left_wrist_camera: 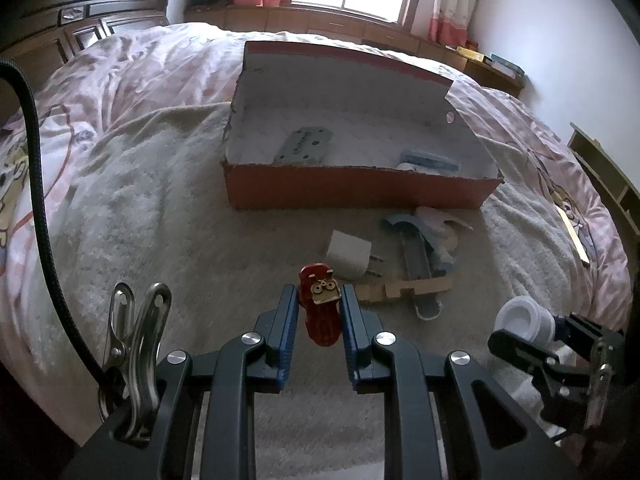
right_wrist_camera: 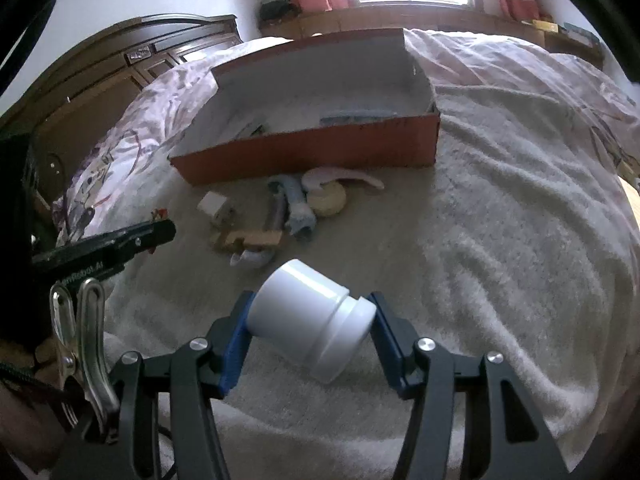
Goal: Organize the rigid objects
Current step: 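Lift the figurine and pill bottle and carry both over the box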
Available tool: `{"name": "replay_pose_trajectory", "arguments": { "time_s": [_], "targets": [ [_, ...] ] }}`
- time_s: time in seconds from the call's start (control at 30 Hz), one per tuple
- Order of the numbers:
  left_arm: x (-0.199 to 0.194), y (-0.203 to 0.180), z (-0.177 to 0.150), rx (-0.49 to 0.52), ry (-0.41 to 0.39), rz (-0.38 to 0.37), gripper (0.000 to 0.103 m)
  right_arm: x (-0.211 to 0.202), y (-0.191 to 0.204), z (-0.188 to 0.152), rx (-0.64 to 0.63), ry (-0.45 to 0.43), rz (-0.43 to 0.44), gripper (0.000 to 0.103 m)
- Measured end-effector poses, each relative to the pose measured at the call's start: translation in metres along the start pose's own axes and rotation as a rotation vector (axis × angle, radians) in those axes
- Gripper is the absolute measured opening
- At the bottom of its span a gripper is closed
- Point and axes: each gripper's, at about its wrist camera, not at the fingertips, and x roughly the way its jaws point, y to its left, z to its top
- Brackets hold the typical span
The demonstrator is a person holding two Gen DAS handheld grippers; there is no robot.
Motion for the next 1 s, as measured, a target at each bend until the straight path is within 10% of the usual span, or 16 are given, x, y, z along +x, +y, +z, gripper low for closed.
{"name": "replay_pose_trajectory", "arguments": {
  "time_s": [1.0],
  "targets": [
    [0.027, -0.005, 0.086, 0.042, -0.103, 0.039, 0.022, 0.014, -0.022, 0.092, -0.011, -0.121, 0.002, 0.059]
  ]
}}
